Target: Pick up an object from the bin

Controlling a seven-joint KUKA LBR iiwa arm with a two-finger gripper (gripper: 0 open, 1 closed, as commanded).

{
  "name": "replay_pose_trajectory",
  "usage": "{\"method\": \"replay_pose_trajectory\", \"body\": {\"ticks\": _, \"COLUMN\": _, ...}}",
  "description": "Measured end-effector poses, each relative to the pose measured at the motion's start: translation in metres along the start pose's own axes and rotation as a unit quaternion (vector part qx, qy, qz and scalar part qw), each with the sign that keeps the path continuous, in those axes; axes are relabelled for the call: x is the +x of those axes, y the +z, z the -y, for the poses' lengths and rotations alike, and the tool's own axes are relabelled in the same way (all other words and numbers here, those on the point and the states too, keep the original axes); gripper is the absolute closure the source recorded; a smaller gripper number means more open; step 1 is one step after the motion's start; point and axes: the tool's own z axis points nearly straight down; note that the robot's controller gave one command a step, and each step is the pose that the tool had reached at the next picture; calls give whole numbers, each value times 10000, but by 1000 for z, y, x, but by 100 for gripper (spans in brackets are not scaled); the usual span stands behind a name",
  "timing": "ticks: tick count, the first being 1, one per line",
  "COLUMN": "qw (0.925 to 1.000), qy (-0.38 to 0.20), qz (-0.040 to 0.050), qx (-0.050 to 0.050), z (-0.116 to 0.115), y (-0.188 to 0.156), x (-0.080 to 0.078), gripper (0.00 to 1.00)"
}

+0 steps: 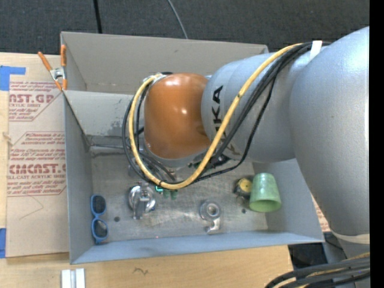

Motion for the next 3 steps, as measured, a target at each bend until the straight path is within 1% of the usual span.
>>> {"method": "replay_pose_trajectory", "body": {"ticks": 1, "qw": 9997, "qy": 244, "qz": 64, "qx": -19, "z": 43, "y": 97, "x": -19, "gripper": 0}}
{"method": "replay_pose_trajectory", "body": {"ticks": 2, "qw": 9994, "qy": 341, "qz": 31, "qx": -10, "z": 42, "y": 65, "x": 11, "gripper": 0}}
{"method": "replay_pose_trajectory", "body": {"ticks": 3, "qw": 9959, "qy": 909, "qz": 26, "qx": -8, "z": 41, "y": 67, "x": 15, "gripper": 0}}
